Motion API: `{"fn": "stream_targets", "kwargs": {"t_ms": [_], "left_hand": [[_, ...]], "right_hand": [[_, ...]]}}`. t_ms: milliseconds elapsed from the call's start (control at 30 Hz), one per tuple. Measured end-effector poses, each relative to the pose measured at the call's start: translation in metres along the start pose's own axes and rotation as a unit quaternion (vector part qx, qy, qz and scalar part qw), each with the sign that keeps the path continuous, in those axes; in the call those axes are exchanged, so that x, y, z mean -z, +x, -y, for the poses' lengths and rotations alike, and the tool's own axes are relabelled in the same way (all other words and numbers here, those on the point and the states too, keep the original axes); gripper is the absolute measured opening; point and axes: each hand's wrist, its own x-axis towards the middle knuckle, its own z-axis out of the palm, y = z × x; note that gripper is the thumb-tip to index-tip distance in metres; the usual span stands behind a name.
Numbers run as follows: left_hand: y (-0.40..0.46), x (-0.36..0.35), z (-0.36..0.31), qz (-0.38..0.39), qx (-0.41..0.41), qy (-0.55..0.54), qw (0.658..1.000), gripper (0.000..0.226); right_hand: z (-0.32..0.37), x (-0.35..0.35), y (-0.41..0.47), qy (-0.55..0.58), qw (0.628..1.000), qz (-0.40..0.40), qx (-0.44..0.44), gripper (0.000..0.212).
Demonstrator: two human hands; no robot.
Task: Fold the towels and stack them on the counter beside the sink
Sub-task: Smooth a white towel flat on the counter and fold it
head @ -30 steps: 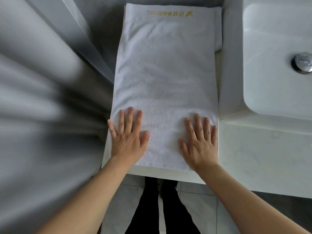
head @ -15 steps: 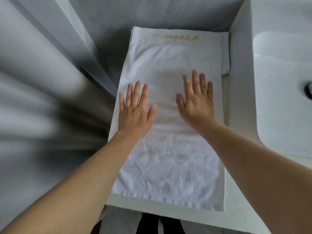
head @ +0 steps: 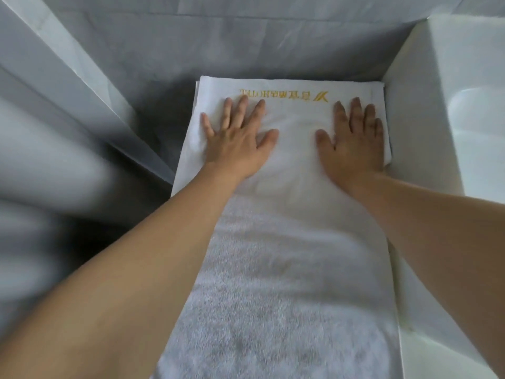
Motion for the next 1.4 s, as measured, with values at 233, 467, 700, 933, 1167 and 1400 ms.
{"fn": "stream_targets", "kwargs": {"t_ms": [233,467,700,933,1167,1400], "left_hand": [[0.000,-0.009,0.003,-0.012,0.008,0.019,1.000,0.062],[-0.003,-0.008,0.001,-0.036,0.010,0.014,0.999,0.064],[-0.001,0.006,-0.001,0.013,0.001,0.025,1.000,0.066],[-0.005,-0.007,-0.006,0.014,-0.034,0.014,0.999,0.062],[-0.004,-0.015,0.004,-0.030,-0.005,0.015,0.999,0.065],[-0.010,-0.025,0.015,-0.121,0.032,0.026,0.992,0.074]], "right_hand": [[0.004,0.001,0.000,0.051,0.997,-0.050,-0.029,0.058],[0.015,0.034,0.027,0.067,0.976,0.041,-0.201,0.060],[0.002,0.062,0.037,-0.185,0.982,0.029,-0.005,0.051],[0.004,0.048,0.032,-0.268,0.963,0.006,-0.011,0.062],[0.008,0.008,0.009,-0.024,0.996,0.029,0.083,0.069],[0.005,0.003,0.010,-0.025,0.997,-0.013,0.076,0.069]]}}
